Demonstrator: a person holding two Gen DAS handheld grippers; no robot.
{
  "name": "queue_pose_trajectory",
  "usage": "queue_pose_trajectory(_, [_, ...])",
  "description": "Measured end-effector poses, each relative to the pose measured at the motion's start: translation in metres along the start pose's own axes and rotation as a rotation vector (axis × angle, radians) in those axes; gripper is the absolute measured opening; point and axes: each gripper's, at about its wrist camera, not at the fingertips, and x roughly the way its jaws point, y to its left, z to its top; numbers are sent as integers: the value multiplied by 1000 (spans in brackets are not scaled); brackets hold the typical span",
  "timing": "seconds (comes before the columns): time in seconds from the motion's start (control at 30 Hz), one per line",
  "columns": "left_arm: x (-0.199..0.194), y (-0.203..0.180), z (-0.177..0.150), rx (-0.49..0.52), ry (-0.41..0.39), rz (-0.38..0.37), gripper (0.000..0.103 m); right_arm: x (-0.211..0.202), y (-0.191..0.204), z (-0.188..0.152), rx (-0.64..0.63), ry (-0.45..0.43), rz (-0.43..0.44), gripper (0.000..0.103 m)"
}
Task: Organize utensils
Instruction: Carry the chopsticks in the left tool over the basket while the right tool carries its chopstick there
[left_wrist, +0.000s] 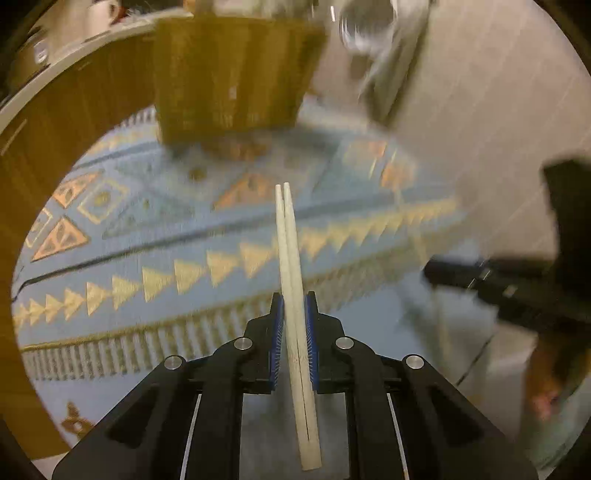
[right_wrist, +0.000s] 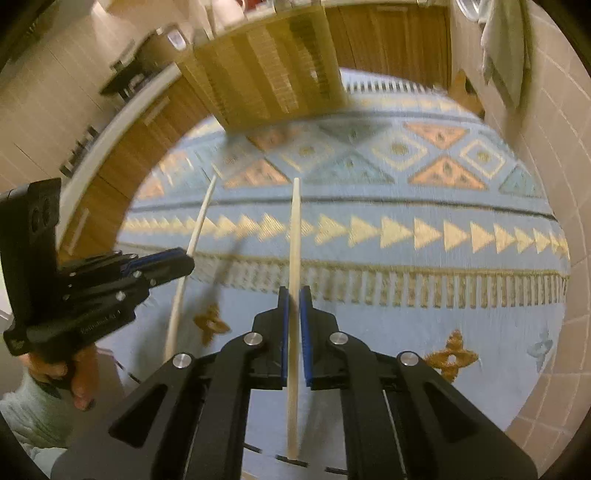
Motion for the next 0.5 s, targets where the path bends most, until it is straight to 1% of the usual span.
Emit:
queue_pose_trajectory(0.1, [-19,2,1,-20,-92,-41,9,-12,7,4,-19,-72,72,5])
queue_pose_trajectory(0.2, [-48,5,10,-21,-232,-46,9,-27,16,12,-38,-141,120,5])
queue_pose_trajectory(0.23, [-56,5,14,-21,-265,-44,9,-31,21,16,-49,-169,134,5])
queue_pose_trajectory(0.3, [-74,6,19,-20,-350,-41,9,-39,33,25,-79,-238,138,5])
queue_pose_trajectory(0.33, [-72,-3,29,-14,-375,-32,9,-42,38,29,-85,-260,135,5])
queue_pose_trajectory(0.37, [-78,-7,36,-3,-412,5,9,-47,40,35,-84,-294,135,5])
queue_pose_trajectory(0.43, [-95,-8,45,6,-471,6,9,-53,42,41,-74,-337,145,5])
queue_pose_trajectory(0.5, [-106,-11,54,10,-542,25,9,-60,42,50,-67,-395,139,5])
